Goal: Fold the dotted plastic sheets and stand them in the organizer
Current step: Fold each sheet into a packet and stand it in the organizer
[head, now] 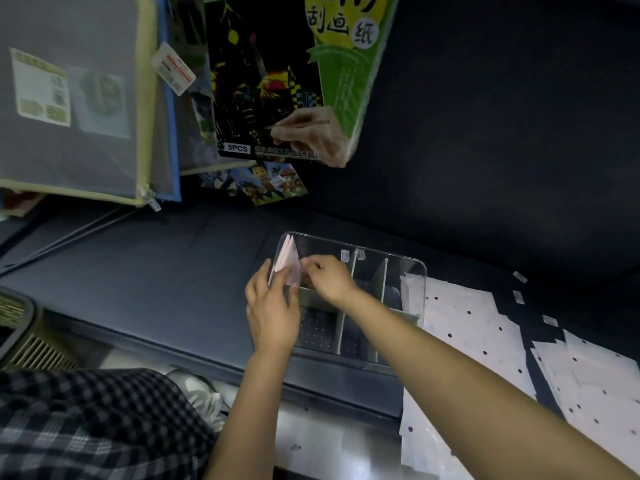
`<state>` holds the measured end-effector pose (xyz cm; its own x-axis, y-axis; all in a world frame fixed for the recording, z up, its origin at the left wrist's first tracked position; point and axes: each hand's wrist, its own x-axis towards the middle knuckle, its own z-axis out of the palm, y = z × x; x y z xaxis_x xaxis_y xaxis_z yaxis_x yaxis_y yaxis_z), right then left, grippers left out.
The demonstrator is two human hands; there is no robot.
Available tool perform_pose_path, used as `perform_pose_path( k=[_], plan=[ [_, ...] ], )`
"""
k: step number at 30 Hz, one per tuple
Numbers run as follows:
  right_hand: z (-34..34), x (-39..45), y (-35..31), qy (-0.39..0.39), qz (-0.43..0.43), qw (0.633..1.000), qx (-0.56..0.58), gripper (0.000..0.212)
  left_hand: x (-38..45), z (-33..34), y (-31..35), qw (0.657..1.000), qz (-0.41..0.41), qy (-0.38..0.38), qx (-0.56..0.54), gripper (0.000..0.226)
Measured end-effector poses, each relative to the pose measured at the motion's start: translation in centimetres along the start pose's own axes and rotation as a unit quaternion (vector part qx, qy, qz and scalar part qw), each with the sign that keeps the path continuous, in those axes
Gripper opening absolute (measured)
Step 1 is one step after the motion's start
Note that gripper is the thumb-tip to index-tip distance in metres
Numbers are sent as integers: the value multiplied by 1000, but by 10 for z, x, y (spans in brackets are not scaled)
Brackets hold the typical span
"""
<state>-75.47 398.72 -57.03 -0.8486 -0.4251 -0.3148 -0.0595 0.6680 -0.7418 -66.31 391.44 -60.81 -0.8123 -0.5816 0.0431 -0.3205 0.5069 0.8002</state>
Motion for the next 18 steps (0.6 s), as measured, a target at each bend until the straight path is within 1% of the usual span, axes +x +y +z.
perform_pose_path(
  k=[4, 7, 10, 12, 13, 15, 16, 18],
  plan=[
    [-36, -38, 17, 34, -80, 996, -12, 30, 2, -2, 5, 999, 2, -16, 37, 37],
    [-74, -80, 48, 55, -110, 992, -29, 27, -3, -1, 15, 997, 26, -13, 65, 36],
    [-112, -126, 93, 73, -76, 994, -41, 25, -15, 2, 28, 994, 65, 29, 85, 31],
    [-132, -155, 127, 88, -37, 994, -51, 26, -29, 7, 42, 987, 125, 55, 85, 26],
    [-140, -169, 146, 90, -17, 994, -61, 26, -37, 12, 51, 982, 166, 53, 79, 24],
    [-150, -196, 181, 77, 18, 992, -97, 27, -56, 25, 69, 965, 251, 12, 69, 22],
    [-152, -209, 198, 67, 32, 991, -114, 29, -67, 33, 76, 955, 287, -27, 66, 21],
    [-152, -232, 229, 40, 58, 986, -152, 37, -93, 47, 87, 931, 331, -141, 69, 21]
  ],
)
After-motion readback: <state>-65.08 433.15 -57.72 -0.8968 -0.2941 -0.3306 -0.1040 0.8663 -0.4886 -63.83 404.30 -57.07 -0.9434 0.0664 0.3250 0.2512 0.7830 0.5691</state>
